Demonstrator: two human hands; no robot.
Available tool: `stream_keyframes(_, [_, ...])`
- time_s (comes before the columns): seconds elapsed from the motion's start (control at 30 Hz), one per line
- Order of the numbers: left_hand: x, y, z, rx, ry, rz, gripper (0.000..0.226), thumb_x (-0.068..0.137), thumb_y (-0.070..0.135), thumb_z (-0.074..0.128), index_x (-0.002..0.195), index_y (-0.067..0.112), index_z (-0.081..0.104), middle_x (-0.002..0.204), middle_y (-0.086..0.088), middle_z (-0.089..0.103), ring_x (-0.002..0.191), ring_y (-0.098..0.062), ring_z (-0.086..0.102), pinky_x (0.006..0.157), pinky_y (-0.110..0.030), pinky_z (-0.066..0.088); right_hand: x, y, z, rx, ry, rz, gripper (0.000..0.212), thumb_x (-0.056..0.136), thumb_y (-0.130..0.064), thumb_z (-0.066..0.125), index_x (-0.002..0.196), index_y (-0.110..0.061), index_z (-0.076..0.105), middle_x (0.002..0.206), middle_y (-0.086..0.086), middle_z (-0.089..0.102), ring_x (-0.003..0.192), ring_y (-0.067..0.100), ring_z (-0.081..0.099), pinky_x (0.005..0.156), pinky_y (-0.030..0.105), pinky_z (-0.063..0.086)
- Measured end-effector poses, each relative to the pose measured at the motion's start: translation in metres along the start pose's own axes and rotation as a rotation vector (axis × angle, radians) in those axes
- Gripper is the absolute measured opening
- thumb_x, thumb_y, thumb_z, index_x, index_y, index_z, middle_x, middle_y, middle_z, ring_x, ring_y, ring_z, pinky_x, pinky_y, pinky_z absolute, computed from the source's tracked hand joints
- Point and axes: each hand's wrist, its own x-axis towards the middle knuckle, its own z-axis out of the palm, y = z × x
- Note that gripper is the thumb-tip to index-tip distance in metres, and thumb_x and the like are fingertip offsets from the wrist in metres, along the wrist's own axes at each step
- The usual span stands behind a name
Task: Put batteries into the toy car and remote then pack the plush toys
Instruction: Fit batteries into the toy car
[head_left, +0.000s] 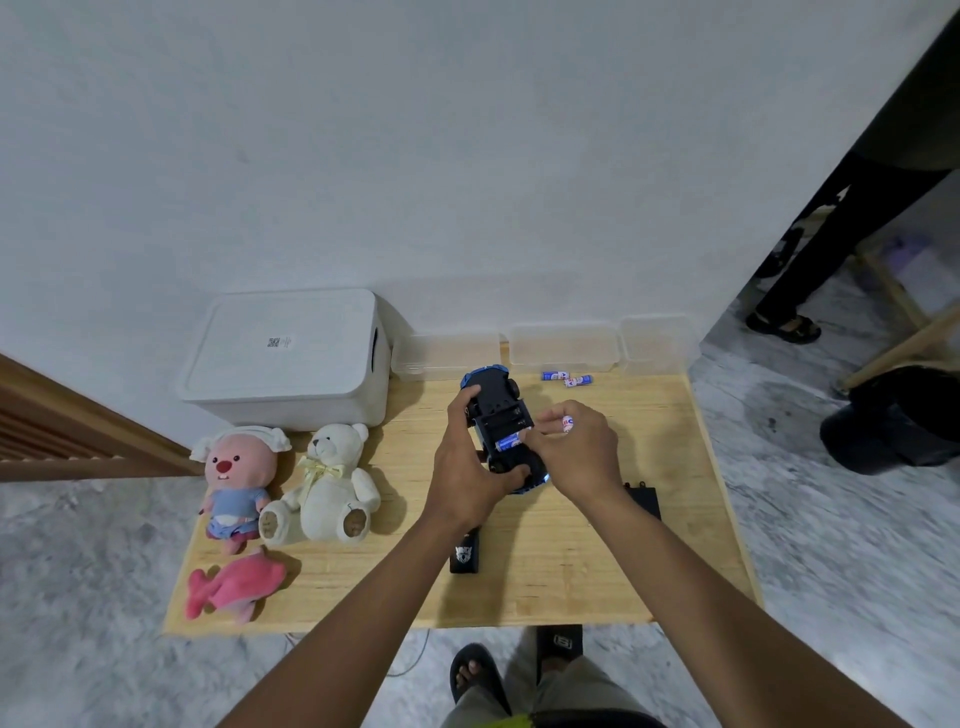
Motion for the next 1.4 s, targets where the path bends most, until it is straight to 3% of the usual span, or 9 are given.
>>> stream_keyframes(0.2, [0.0, 0.002, -0.002, -0.018, -0.041, -0.026, 0.108, 0.072, 0.014, 0.092, 0.151, 0.043, 0.024, 0.118, 0.027, 0.058, 0.1, -0.005, 0.069, 0.075, -0.007, 0.051, -0.002, 0.001, 0.006, 0.031, -0.151, -0.042, 0.016, 0.086, -0.035, 0.078, 0.093, -0.021, 0.077, 0.096, -0.011, 0.072, 0.088, -0.006, 0.063, 0.064, 0.009, 0.041])
stream_keyframes(0.4, [-0.001, 0.002, -0.006, -0.033, -0.144, -0.015, 0.112, 0.072, 0.01, 0.09, 0.152, 0.046, 0.021, 0.134, 0.014, 0.057, 0.11, -0.005, 0.067, 0.086, -0.023, 0.058, 0.003, -0.006, 0.003, 0.083, 0.043, -0.138, 0.017, 0.1, -0.028, 0.055, 0.097, -0.015, 0.066, 0.085, -0.011, 0.073, 0.075, -0.017, 0.058, 0.06, 0.003, 0.041])
stream_keyframes(0.63, [0.002, -0.003, -0.015, -0.093, -0.258, -0.053, 0.108, 0.073, 0.012, 0.088, 0.15, 0.055, 0.025, 0.144, 0.01, 0.052, 0.107, -0.008, 0.067, 0.094, -0.043, 0.06, 0.018, 0.008, -0.037, -0.058, -0.134, -0.204, 0.014, 0.1, -0.025, 0.056, 0.098, -0.027, 0.07, 0.082, -0.021, 0.063, 0.072, -0.005, 0.057, 0.076, 0.025, 0.041])
stream_keyframes(0.7, [0.005, -0.004, -0.015, -0.107, -0.286, -0.059, 0.107, 0.073, 0.01, 0.087, 0.149, 0.054, 0.027, 0.144, 0.009, 0.053, 0.108, -0.008, 0.067, 0.095, -0.047, 0.059, 0.016, 0.017, -0.04, -0.129, -0.2, -0.254, 0.019, 0.095, -0.035, 0.067, 0.114, -0.035, 0.066, 0.105, -0.02, 0.067, 0.095, -0.005, 0.06, 0.081, 0.022, 0.042])
stream_keyframes(0.83, [0.009, -0.004, -0.014, -0.125, -0.335, -0.054, 0.106, 0.075, 0.004, 0.086, 0.15, 0.051, 0.028, 0.145, 0.006, 0.052, 0.118, -0.007, 0.065, 0.096, -0.04, 0.059, 0.01, 0.032, -0.041, -0.181, -0.371, -0.294, 0.078, 0.082, -0.04, 0.081, 0.145, -0.055, 0.038, 0.133, -0.041, 0.045, 0.127, -0.004, 0.043, 0.098, 0.016, 0.035])
stream_keyframes(0.93, [0.013, -0.003, -0.012, -0.132, -0.375, -0.117, 0.106, 0.075, 0.005, 0.088, 0.149, 0.053, 0.028, 0.142, 0.003, 0.055, 0.1, -0.017, 0.075, 0.094, -0.043, 0.06, 0.013, 0.042, -0.037, -0.2, -0.42, -0.274, 0.083, 0.086, -0.039, 0.078, 0.146, -0.064, 0.026, 0.142, -0.043, 0.034, 0.142, 0.002, 0.034, 0.108, 0.026, 0.035])
stream_keyframes(1.03, [0.019, -0.008, -0.007, -0.128, -0.399, -0.168, 0.107, 0.071, 0.008, 0.09, 0.146, 0.055, 0.03, 0.14, 0.001, 0.056, 0.114, -0.026, 0.07, 0.097, -0.044, 0.059, 0.02, 0.052, -0.035, -0.224, -0.431, -0.245, 0.082, 0.087, -0.046, 0.074, 0.145, -0.068, 0.021, 0.154, -0.031, 0.033, 0.151, 0.016, 0.026, 0.118, 0.042, 0.034])
stream_keyframes(1.23, [0.028, -0.027, 0.008, -0.105, -0.459, -0.257, 0.108, 0.065, 0.009, 0.092, 0.142, 0.056, 0.033, 0.134, -0.005, 0.059, 0.11, -0.025, 0.072, 0.097, -0.048, 0.059, 0.026, 0.071, -0.03, -0.177, -0.496, -0.163, 0.081, 0.087, -0.037, 0.076, 0.147, -0.061, 0.027, 0.142, -0.04, 0.031, 0.144, 0.013, 0.036, 0.1, 0.043, 0.053])
stream_keyframes(1.4, [0.023, -0.049, 0.024, -0.082, -0.51, -0.312, 0.11, 0.063, 0.009, 0.093, 0.144, 0.054, 0.032, 0.131, -0.008, 0.062, 0.103, -0.024, 0.074, 0.096, -0.048, 0.059, 0.031, 0.107, -0.023, -0.095, -0.535, -0.042, 0.082, 0.084, -0.034, 0.08, 0.143, -0.063, 0.032, 0.144, -0.02, 0.036, 0.136, 0.022, 0.048, 0.091, 0.049, 0.059])
